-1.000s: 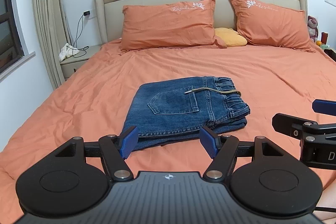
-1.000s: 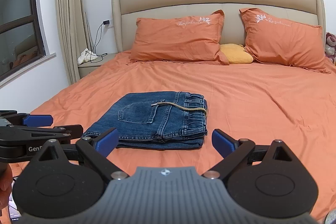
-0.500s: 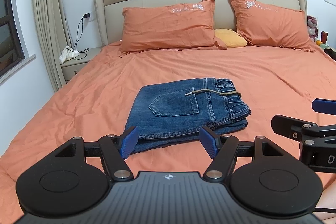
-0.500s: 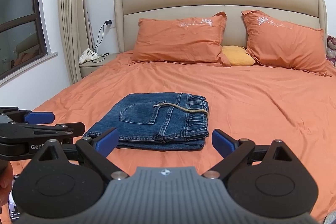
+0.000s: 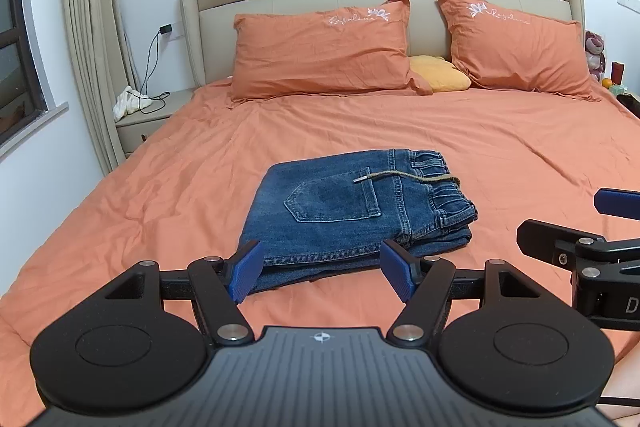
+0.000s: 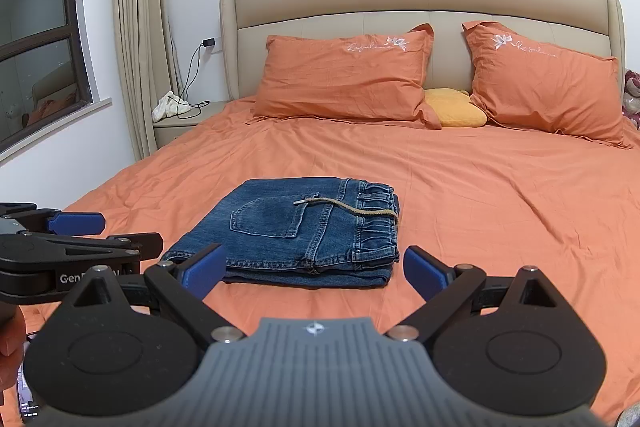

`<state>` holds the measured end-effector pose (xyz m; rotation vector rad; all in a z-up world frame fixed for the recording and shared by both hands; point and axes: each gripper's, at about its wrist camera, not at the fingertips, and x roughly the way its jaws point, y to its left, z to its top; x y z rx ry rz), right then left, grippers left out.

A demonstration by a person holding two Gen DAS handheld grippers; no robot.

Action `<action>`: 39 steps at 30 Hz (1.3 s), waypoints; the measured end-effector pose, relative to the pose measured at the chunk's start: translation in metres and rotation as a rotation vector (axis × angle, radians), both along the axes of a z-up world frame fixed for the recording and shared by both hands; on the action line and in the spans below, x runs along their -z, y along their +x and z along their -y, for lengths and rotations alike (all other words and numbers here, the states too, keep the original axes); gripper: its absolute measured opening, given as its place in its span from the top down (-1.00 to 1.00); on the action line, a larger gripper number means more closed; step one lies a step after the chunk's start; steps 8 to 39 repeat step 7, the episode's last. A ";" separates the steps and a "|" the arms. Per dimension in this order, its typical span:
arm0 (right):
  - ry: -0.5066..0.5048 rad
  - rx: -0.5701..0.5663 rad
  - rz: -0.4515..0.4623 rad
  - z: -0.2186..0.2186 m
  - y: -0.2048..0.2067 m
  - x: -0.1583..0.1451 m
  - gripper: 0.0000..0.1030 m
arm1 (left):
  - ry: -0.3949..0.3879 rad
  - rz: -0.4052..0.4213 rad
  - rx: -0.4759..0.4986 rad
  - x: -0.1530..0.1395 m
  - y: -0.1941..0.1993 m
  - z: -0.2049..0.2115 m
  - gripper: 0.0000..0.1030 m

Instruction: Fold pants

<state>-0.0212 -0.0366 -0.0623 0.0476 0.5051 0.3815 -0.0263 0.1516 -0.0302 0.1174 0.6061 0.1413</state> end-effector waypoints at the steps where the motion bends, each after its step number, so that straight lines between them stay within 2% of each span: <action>1: 0.000 -0.001 0.000 0.000 0.000 0.000 -0.77 | 0.000 0.000 -0.001 0.000 0.000 0.000 -0.52; 39: 0.000 -0.003 0.000 0.000 0.000 -0.001 -0.77 | -0.005 0.005 0.004 0.000 -0.001 0.002 -0.52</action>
